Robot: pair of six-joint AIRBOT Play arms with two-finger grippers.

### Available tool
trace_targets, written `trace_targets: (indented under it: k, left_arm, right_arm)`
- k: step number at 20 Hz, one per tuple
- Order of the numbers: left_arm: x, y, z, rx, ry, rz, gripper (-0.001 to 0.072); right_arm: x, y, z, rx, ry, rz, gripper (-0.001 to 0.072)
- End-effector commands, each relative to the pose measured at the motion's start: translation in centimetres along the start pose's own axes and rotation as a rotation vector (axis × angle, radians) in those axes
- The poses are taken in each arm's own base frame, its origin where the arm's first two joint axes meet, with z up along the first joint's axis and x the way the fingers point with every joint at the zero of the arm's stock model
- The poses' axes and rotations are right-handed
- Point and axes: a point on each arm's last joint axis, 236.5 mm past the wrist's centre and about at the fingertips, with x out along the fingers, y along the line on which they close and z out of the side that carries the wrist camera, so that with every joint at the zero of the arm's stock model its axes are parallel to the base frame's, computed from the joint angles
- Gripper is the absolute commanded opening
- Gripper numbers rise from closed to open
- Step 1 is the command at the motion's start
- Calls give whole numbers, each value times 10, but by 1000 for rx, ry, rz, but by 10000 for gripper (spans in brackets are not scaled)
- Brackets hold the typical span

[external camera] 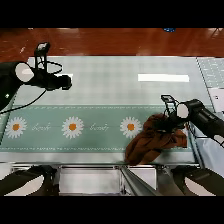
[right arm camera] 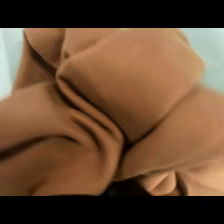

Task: Fold the shirts.

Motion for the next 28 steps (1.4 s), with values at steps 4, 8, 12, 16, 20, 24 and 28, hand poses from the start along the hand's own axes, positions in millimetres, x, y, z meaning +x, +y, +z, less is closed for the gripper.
trace_targets:
  k: [4,8,12,16,20,24,28]
  left_arm:
    - [-54,18,-15,12,9,21,507]
    - [-98,2,-33,3,-86,-38,506]
    - [-136,-4,-53,16,-213,-59,507]
    - [-155,-6,-68,28,-273,-63,507]
    - [-159,-6,-67,26,-288,-66,507]
    - [-159,-6,-68,27,-287,-65,507]
    - [-159,-6,-68,26,-287,-65,507]
  right_arm:
    - [-87,49,56,-139,-265,162,27]
    - [-250,69,105,-202,-671,210,27]
    - [-392,94,101,-303,-982,305,26]
    - [-475,110,73,-398,-1164,370,26]
    - [-487,141,42,-512,-1134,507,26]
    - [-474,170,23,-607,-1059,571,26]
    - [-457,218,3,-725,-971,651,26]
